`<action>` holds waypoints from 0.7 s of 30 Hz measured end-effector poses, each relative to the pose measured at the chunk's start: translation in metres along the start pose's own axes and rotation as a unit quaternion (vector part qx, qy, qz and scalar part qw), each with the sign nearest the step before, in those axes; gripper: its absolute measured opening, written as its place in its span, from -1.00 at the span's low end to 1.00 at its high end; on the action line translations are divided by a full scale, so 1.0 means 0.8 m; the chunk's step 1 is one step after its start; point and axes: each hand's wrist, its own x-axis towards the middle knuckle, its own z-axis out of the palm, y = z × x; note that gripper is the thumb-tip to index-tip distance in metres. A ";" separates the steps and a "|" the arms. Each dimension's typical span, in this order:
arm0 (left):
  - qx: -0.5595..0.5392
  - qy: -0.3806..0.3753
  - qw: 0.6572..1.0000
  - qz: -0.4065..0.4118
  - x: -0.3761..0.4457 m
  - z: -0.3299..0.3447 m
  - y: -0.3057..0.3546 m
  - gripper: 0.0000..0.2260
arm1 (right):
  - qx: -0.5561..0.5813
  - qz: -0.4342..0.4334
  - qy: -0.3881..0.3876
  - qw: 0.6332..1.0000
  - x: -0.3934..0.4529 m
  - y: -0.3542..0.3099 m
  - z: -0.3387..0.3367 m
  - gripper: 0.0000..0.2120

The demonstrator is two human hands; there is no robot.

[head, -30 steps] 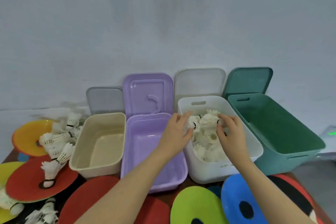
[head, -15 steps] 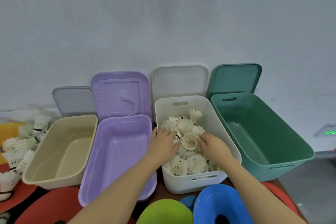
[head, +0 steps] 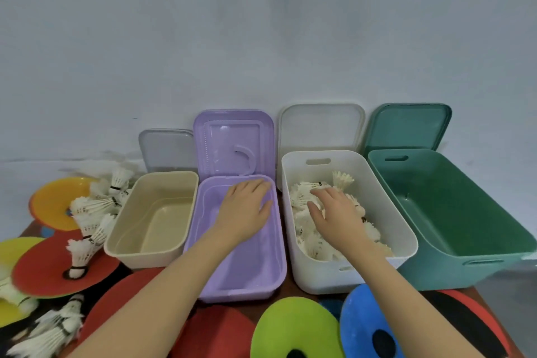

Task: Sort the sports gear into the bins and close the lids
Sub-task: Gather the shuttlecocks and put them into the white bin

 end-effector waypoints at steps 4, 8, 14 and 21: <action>0.005 0.026 1.000 -0.017 -0.039 -0.038 -0.045 -0.56 | 0.056 -0.025 -0.003 0.998 -0.003 -0.068 0.020 -0.72; 0.016 0.025 0.998 -0.052 -0.080 -0.074 -0.109 -0.47 | 0.089 -0.043 -0.026 0.995 0.000 -0.141 0.056 -0.74; 0.033 0.005 0.995 -0.091 -0.129 -0.103 -0.235 -0.35 | 0.112 -0.038 -0.043 0.992 0.017 -0.253 0.128 -0.75; -0.002 -0.018 0.992 -0.124 -0.174 -0.103 -0.386 -0.63 | 0.135 -0.046 -0.073 0.987 0.052 -0.369 0.221 -0.78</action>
